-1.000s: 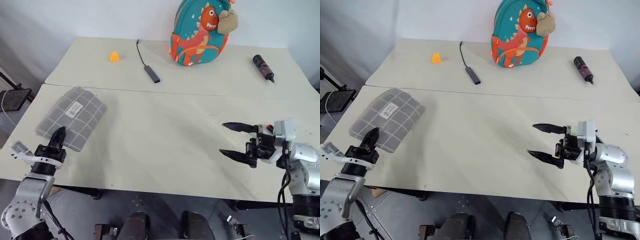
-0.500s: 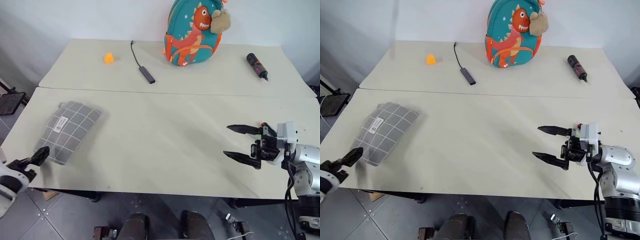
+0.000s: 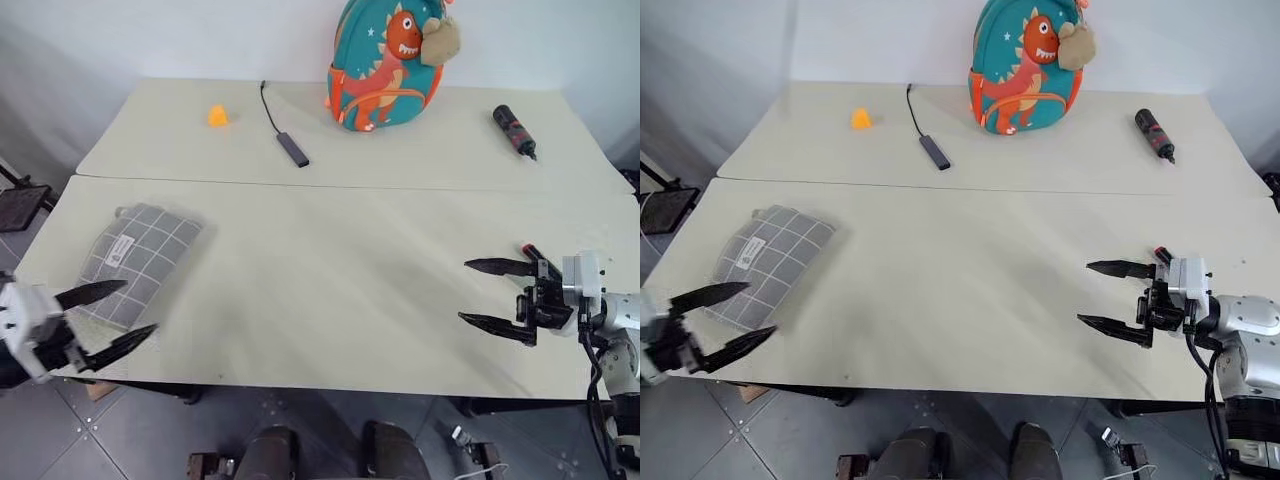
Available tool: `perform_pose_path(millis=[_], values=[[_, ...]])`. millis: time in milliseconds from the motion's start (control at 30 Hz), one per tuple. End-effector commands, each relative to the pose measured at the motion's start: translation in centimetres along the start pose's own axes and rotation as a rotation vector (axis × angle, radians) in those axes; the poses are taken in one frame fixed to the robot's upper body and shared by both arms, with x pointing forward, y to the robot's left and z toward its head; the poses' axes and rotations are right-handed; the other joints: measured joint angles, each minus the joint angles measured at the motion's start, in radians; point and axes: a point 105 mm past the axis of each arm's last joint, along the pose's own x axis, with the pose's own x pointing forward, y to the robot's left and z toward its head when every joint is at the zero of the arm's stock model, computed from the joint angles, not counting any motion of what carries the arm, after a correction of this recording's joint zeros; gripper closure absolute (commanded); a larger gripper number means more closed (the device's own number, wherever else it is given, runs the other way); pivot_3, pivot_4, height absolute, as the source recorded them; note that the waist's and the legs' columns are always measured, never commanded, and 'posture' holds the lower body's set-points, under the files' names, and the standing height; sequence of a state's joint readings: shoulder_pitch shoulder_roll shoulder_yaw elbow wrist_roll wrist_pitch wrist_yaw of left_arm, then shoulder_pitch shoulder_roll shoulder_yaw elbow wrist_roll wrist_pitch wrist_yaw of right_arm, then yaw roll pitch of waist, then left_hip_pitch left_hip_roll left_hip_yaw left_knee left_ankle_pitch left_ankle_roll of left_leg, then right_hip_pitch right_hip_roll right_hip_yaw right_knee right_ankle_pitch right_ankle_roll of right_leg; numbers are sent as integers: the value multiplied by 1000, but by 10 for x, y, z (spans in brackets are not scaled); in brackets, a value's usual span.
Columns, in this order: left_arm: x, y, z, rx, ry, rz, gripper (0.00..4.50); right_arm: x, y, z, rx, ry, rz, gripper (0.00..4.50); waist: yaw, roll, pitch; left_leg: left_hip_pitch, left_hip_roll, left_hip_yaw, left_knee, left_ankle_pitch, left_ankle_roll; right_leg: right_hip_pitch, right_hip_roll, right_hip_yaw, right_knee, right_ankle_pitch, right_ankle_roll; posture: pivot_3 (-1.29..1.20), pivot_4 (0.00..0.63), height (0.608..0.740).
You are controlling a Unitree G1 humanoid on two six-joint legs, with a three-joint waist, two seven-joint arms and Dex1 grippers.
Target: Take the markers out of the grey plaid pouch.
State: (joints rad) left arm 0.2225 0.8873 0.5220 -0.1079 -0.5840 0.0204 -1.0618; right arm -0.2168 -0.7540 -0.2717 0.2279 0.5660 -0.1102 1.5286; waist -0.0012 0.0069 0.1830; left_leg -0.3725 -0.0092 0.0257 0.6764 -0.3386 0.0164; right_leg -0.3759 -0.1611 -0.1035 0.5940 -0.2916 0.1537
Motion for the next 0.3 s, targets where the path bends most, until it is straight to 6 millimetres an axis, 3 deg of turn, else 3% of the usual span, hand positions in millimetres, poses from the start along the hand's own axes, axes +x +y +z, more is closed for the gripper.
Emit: perform_pose_path(millis=[33,167,300], values=[[18,-2,-2,57,-21,-19,14,3,5,6,-50,-15,28,0,-5,0,0,0,1,1,0,0,0,0,0,0,0,0,0,0,150,740],[33,-5,-1,128,-50,15,14,11,4,9,-62,-42,-2,0,-11,0,0,3,4,7,0,-2,0,0,2,0,0,0,1,0,150,740],[34,-2,-13,123,3,72,14,14,7,5,-56,-46,-26,0,-5,0,0,2,5,8,2,-2,0,0,3,0,0,0,1,0,150,740]])
